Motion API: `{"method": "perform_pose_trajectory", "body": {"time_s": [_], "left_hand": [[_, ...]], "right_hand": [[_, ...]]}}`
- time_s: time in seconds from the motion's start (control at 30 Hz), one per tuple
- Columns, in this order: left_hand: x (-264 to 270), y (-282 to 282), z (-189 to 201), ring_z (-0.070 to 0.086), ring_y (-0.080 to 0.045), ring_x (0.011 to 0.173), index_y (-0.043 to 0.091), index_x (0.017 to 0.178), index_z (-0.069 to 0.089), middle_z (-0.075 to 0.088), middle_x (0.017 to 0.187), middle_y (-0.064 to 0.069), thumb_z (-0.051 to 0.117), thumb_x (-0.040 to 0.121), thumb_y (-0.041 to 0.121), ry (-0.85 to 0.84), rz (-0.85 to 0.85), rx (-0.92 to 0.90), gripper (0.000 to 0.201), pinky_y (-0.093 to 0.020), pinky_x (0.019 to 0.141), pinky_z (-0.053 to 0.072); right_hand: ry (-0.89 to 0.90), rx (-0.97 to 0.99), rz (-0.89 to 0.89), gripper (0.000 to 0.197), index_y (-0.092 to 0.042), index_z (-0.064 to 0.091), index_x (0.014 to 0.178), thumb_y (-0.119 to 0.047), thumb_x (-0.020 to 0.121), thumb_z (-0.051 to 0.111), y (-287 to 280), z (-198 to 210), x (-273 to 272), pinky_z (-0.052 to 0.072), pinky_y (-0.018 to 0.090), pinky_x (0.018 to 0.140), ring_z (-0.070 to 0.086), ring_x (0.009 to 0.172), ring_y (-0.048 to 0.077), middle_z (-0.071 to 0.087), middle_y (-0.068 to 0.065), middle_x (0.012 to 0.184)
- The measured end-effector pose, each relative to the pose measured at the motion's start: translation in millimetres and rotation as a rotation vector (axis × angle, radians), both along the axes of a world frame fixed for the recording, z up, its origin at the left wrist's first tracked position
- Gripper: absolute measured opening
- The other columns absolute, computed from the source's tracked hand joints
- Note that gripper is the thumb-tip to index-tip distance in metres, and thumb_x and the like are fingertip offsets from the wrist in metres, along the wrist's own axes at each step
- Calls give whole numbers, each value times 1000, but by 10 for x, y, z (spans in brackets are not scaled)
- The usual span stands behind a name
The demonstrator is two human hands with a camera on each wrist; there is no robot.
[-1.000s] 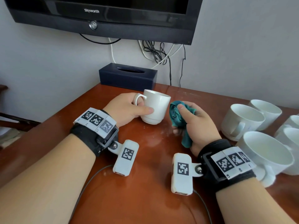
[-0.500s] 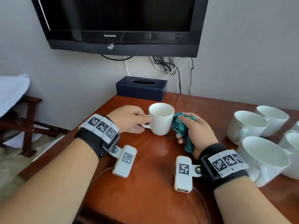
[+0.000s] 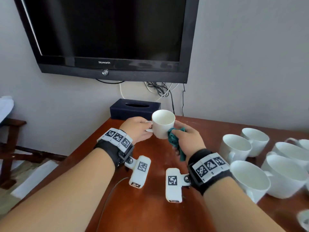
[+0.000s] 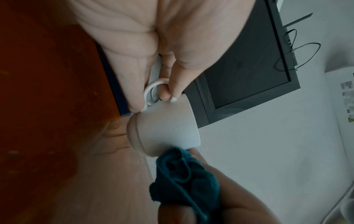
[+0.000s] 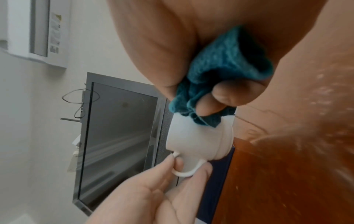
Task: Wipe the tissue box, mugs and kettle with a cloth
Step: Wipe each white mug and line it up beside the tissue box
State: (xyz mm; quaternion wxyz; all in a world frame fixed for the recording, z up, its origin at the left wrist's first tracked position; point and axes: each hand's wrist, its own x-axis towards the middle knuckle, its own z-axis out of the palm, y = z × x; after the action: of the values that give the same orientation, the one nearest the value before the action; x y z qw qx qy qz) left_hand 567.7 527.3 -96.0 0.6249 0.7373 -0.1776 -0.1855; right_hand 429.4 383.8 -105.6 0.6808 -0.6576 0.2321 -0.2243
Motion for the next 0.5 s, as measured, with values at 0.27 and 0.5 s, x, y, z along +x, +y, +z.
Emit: {"method": "perform_pose_trajectory", "body": {"time_s": [0.27, 0.5], "left_hand": [[593, -826, -8, 65, -33, 123, 11, 121, 68, 68, 130, -16, 65, 100, 19, -175, -132, 153, 23, -39, 106, 53], [954, -1337, -113, 59, -26, 123, 22, 133, 63, 68, 122, -2, 50, 102, 41, -797, -323, 660, 38, -35, 100, 49]], "right_hand": [[143, -27, -148, 36, -15, 65, 128, -4, 95, 52, -502, 95, 580, 38, 24, 42, 45, 35, 19, 58, 9, 55], [308, -137, -218, 23, -7, 65, 118, -10, 96, 58, -861, 90, 860, 39, 22, 38, 51, 36, 21, 63, 15, 66]]}}
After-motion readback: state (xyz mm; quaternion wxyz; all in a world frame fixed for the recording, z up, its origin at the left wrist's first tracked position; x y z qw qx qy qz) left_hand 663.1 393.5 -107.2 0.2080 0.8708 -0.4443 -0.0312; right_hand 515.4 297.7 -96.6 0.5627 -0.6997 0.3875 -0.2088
